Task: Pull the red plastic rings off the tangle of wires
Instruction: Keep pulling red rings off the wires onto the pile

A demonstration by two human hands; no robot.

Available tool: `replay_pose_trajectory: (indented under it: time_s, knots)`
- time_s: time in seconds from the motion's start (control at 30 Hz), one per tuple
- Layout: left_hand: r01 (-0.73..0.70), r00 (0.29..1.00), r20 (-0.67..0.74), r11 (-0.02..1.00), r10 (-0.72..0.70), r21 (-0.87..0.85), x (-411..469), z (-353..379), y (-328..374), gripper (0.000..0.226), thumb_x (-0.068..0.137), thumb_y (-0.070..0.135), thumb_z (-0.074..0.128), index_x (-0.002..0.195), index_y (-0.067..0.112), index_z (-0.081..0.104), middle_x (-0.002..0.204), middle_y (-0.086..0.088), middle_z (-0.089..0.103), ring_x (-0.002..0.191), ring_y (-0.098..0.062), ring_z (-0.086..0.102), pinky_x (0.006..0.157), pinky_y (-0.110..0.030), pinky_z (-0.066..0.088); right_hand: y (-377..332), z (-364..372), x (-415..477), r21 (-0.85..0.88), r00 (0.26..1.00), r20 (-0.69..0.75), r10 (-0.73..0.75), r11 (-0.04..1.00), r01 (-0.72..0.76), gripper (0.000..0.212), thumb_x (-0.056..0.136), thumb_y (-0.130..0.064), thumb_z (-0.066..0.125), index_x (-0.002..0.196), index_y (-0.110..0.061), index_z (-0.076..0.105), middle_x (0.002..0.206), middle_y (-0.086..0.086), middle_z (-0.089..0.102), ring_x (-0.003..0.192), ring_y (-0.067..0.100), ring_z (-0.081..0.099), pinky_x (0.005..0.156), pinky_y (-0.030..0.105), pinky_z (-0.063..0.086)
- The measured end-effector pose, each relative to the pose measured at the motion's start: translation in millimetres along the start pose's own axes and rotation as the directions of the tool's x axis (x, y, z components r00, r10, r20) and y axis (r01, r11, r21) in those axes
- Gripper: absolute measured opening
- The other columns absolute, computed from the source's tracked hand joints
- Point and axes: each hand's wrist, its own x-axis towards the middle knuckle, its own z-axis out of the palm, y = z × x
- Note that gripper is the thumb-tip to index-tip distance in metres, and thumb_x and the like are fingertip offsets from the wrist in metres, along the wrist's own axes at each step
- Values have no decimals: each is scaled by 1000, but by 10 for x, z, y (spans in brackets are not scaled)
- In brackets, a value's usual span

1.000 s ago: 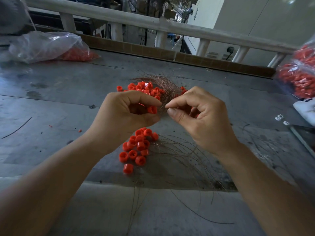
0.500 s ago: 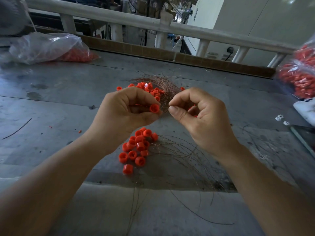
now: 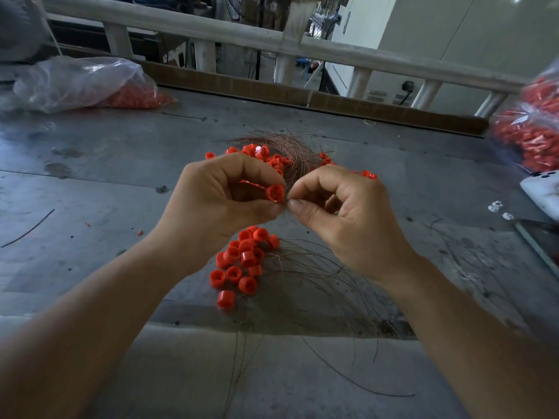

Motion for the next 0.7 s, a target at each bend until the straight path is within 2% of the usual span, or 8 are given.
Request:
replay_pose_trajectory:
  time_s: [0.23,0.33,0.4,0.47,0.57,0.7]
  knots:
    - [5,1000,25,998,-3,-69,2,-10,-1,27,52,11,71,78,12,66,74,1,72,73,-12,69,68,-19,55,-27,-27,-9,16,1000,-5,17,1000,-17,15,78,-9,65,74,-22,60,67,-15,53,61,-3,51,57,7,37]
    - [56,995,91,972,-36,-228,12,-49,-10,23,60,6,76,81,12,73,80,-5,72,78,-17,69,69,-21,54,-25,-53,11,23,999,-27,21,1000,-20,18,77,-10,63,72,-27,58,65,-15,52,57,-5,50,54,6,36]
    - [95,990,128,946,-57,-309,17,-65,-16,20,67,6,64,84,12,74,84,-7,73,82,-19,70,71,-20,54,-33,-75,16,25,999,-38,22,999,-21,18,76,-12,62,71,-29,58,65,-15,53,56,-5,50,53,6,36]
    - [93,989,141,943,-50,-320,18,-66,-21,18,73,6,63,87,12,73,85,-6,73,84,-19,70,71,-20,54,-40,-84,18,15,999,-38,19,1000,-18,18,76,-13,62,71,-29,58,65,-15,54,56,-4,50,53,6,37]
    - [79,990,133,951,-41,-298,16,-65,-20,24,70,4,57,88,12,73,85,-6,73,83,-18,70,71,-19,54,-40,-86,17,1,999,-33,17,1000,-17,22,77,-9,64,71,-29,57,65,-15,54,58,-5,51,54,6,37]
    - [73,989,142,952,-32,-297,17,-81,-23,20,71,7,62,86,13,74,85,-6,73,83,-17,70,70,-18,53,-46,-92,12,3,999,-27,19,1000,-19,24,78,-7,65,71,-29,57,67,-14,55,58,-4,51,54,7,38]
